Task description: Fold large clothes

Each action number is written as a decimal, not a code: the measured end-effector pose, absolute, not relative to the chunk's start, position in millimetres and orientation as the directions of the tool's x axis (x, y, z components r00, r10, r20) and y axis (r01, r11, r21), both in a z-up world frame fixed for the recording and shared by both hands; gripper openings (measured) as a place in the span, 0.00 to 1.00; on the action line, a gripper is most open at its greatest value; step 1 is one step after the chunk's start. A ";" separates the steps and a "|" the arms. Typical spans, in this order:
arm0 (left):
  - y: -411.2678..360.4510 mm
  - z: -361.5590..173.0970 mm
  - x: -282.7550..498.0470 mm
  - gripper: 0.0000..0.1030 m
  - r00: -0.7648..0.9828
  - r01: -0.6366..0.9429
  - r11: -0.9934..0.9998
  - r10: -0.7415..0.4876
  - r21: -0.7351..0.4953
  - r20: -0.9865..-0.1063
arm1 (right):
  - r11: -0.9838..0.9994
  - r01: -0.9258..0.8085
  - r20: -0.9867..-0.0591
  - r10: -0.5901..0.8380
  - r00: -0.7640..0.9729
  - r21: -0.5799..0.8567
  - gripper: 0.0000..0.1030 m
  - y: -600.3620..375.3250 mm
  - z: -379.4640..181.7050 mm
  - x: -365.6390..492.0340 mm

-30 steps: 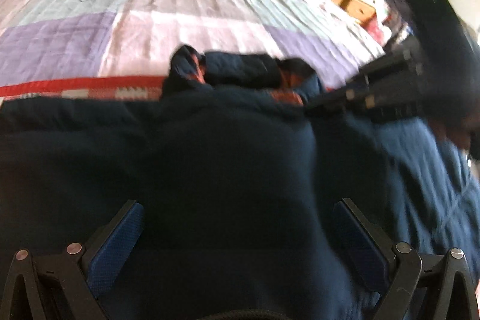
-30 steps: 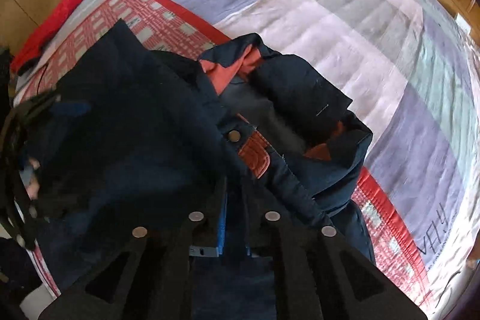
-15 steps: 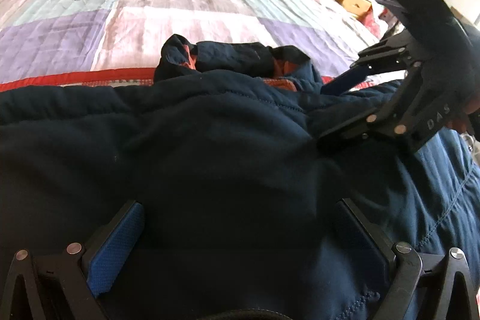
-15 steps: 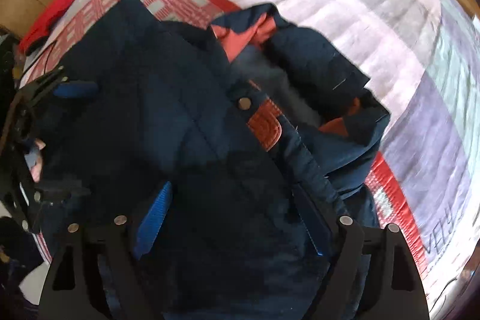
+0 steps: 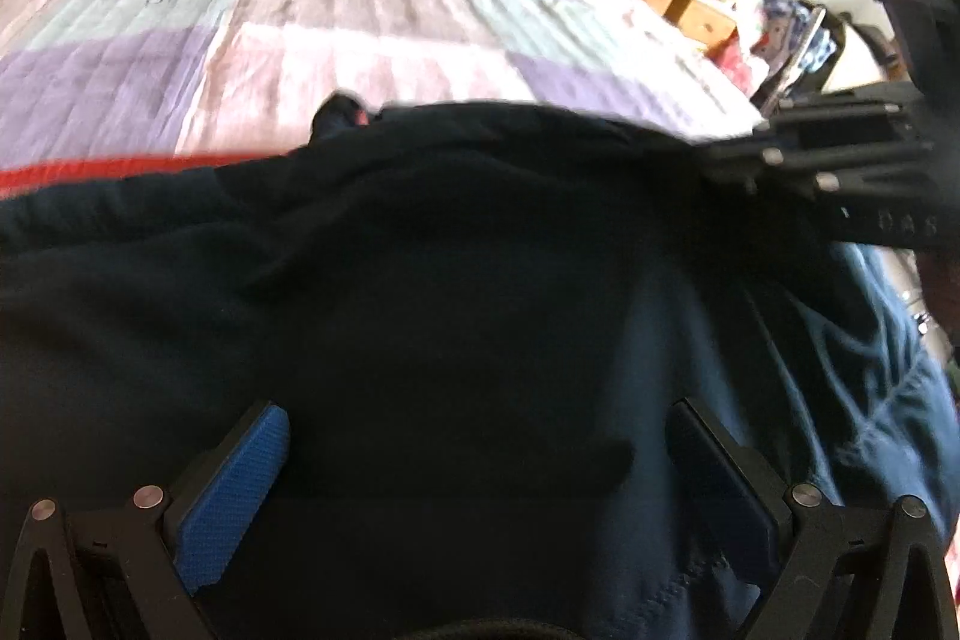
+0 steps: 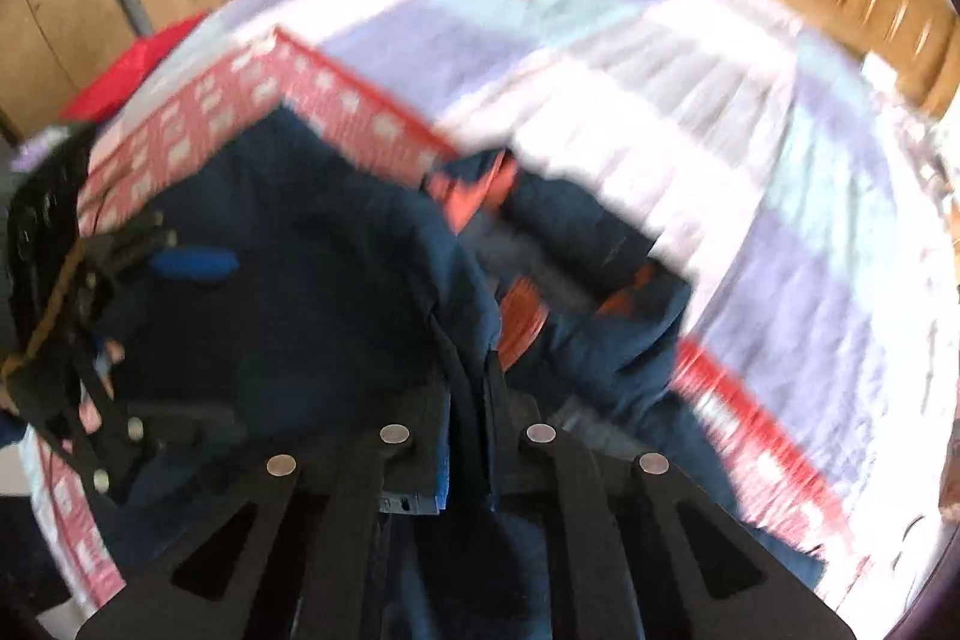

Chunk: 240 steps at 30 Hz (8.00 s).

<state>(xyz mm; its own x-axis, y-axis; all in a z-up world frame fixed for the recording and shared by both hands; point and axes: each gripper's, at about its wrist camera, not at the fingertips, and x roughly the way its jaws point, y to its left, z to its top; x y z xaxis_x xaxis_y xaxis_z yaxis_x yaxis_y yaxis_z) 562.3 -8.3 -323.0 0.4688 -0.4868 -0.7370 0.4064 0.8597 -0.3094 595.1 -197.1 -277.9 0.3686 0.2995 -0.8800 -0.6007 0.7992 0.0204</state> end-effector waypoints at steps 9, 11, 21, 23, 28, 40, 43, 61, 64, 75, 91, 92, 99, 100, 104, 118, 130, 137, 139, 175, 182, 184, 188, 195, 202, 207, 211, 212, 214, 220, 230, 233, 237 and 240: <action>-32.6 -323.6 610.9 1.00 0.484 0.370 0.883 -0.449 -0.290 -0.751 | 0.929 -0.366 -0.914 0.108 0.391 -0.047 0.00 -212.3 -325.1 646.9; -37.9 -343.6 620.5 1.00 0.462 0.349 0.901 -0.405 -0.257 -0.789 | 0.954 -0.299 -0.924 0.110 0.366 -0.005 0.00 -222.4 -345.9 649.2; -47.0 -375.2 634.4 1.00 0.461 0.313 0.919 -0.369 -0.241 -0.807 | 0.958 -0.280 -0.823 0.203 0.530 0.057 0.00 -225.6 -286.2 535.6; -47.6 -376.3 636.0 1.00 0.460 0.308 0.920 -0.365 -0.240 -0.809 | 0.958 -0.278 -0.866 0.197 0.460 0.070 0.00 -219.2 -300.8 503.9; -48.1 -370.8 639.6 1.00 0.438 0.300 0.922 -0.360 -0.244 -0.823 | 0.973 -0.229 -0.900 0.081 0.428 -0.021 0.00 -203.5 -342.5 516.1; -34.7 -342.6 563.3 1.00 0.448 0.345 0.909 -0.379 -0.235 -0.810 | 0.989 -0.145 -0.913 0.023 0.408 -0.040 0.00 -217.2 -379.9 636.0; -29.9 -344.8 569.7 1.00 0.444 0.317 0.916 -0.374 -0.247 -0.814 | 0.995 -0.095 -0.879 0.066 0.473 0.023 0.00 -228.4 -351.7 624.4; 44.2 -356.0 559.0 1.00 0.493 0.155 0.987 -0.122 -0.051 -0.861 | 0.992 0.043 -0.842 -0.125 0.524 -0.120 0.00 -347.7 -345.5 483.7; 71.2 -360.9 560.7 1.00 0.489 0.113 0.993 -0.069 -0.015 -0.870 | 0.988 0.038 -0.841 -0.150 0.521 -0.153 0.00 -354.4 -349.0 484.9; 49.7 -333.8 496.7 1.00 0.485 0.142 0.983 -0.169 -0.113 -0.858 | 0.998 -0.041 -0.781 -0.007 0.624 -0.042 0.05 -265.8 -294.1 414.3; 76.9 -370.6 424.1 1.00 0.477 0.165 0.986 -0.102 -0.025 -0.873 | 0.989 0.036 -0.824 -0.140 0.549 -0.144 0.02 -335.5 -347.5 340.3; 85.0 -371.8 424.1 1.00 0.480 0.158 0.987 -0.085 -0.009 -0.873 | 0.987 0.036 -0.820 -0.151 0.553 -0.157 0.02 -339.6 -347.6 338.4; 121.7 -378.7 419.4 1.00 0.475 0.090 0.996 -0.021 0.025 -0.880 | 0.987 0.130 -0.817 -0.150 0.557 -0.093 0.02 -380.1 -348.3 318.1; 124.7 -378.6 416.4 1.00 0.476 0.078 0.996 -0.008 0.033 -0.879 | 0.982 0.148 -0.816 -0.178 0.549 -0.115 0.02 -384.8 -348.7 314.6; 131.2 -381.5 410.9 1.00 0.469 0.046 0.998 0.010 0.036 -0.883 | 0.968 0.221 -0.831 -0.220 0.510 -0.121 0.03 -401.7 -346.9 301.3; 74.3 -351.8 377.5 1.00 0.490 0.096 0.992 0.027 0.085 -0.871 | 0.989 0.146 -0.798 -0.104 0.594 -0.020 0.09 -329.0 -315.5 265.7; 12.4 -343.0 364.0 1.00 0.489 0.182 0.982 -0.053 0.043 -0.871 | 0.999 -0.028 -0.782 0.004 0.624 -0.017 0.35 -226.8 -321.6 294.1; -2.7 -341.4 376.0 1.00 0.488 0.181 0.984 -0.084 0.006 -0.869 | 0.994 -0.104 -0.782 0.039 0.622 -0.034 0.41 -197.0 -327.0 328.2; -14.9 -335.8 392.3 1.00 0.500 0.200 0.980 -0.109 -0.008 -0.859 | 0.992 -0.123 -0.779 0.056 0.624 -0.027 0.41 -193.5 -322.3 351.3; 114.3 -351.3 456.8 1.00 0.516 0.094 0.984 -0.176 -0.148 -0.838 | 0.997 0.076 -0.772 -0.073 0.631 -0.033 0.58 -374.8 -331.5 378.2; 136.0 -373.7 390.1 1.00 0.493 0.091 0.992 -0.123 -0.090 -0.861 | 0.988 0.149 -0.800 -0.061 0.597 0.036 0.58 -382.8 -354.0 277.9; 143.1 -371.7 381.1 1.00 0.473 0.050 0.994 -0.105 -0.092 -0.875 | 0.987 0.161 -0.825 -0.082 0.559 0.011 0.58 -381.4 -356.5 258.1; 135.6 -349.9 354.1 1.00 0.435 0.028 0.997 -0.080 -0.076 -0.897 | 0.977 0.209 -0.869 -0.066 0.490 0.044 0.58 -375.9 -338.6 221.2; 77.7 -245.9 267.5 1.00 0.398 0.058 0.998 -0.017 0.006 -0.917 | 0.984 0.175 -0.889 -0.045 0.455 0.040 0.58 -299.4 -235.5 166.9; 43.2 -131.9 186.7 1.00 0.380 0.035 0.999 0.007 0.022 -0.925 | 0.982 0.158 -0.900 0.029 0.435 0.108 0.64 -220.5 -124.6 128.5; 30.7 -82.3 151.4 1.00 0.405 0.036 0.999 -0.002 0.014 -0.914 | 0.981 0.150 -0.912 0.054 0.407 0.125 0.64 -188.5 -83.0 101.9; 22.0 -63.9 139.9 1.00 0.433 0.060 0.998 -0.013 0.015 -0.901 | 0.983 0.139 -0.923 0.060 0.381 0.122 0.64 -175.9 -64.8 91.3; 17.5 -60.6 138.2 1.00 0.437 0.076 0.997 -0.019 0.016 -0.899 | 0.983 0.137 -0.923 0.063 0.380 0.124 0.64 -176.2 -62.4 90.9; 8.7 -55.2 135.0 1.00 0.438 0.103 0.995 -0.039 0.007 -0.898 | 0.985 0.122 -0.920 0.065 0.386 0.120 0.64 -174.2 -53.6 90.1; -14.3 -44.5 126.0 1.00 0.437 0.158 0.987 -0.046 0.027 -0.898 | 0.991 0.108 -0.920 0.029 0.392 0.077 0.64 -172.6 -36.8 88.2; -31.4 -37.9 118.7 1.00 0.432 0.191 0.981 -0.047 0.041 -0.901 | 0.989 0.122 -0.923 0.027 0.383 0.080 0.64 -181.9 -33.5 76.2; -33.4 -38.9 117.6 1.00 0.424 0.192 0.981 -0.047 0.039 -0.904 | 0.989 0.126 -0.924 0.026 0.381 0.080 0.64 -182.3 -32.3 73.4; -34.6 -40.1 118.0 1.00 0.416 0.195 0.980 -0.045 0.041 -0.908 | 0.987 0.135 -0.926 0.033 0.375 0.090 0.64 -180.7 -33.1 72.4; -34.5 -38.9 117.8 1.00 0.420 0.195 0.980 -0.045 0.042 -0.906 | 0.987 0.135 -0.924 0.035 0.381 0.093 0.64 -179.9 -31.0 73.0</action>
<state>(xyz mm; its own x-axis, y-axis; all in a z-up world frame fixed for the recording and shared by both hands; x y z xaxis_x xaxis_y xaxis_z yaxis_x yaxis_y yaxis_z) 117.8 -34.5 -38.9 0.4201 -0.0445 -0.9064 0.1947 0.9800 0.0421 73.0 -179.9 -31.0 0.3813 0.0349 -0.9238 0.1346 0.9865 0.0928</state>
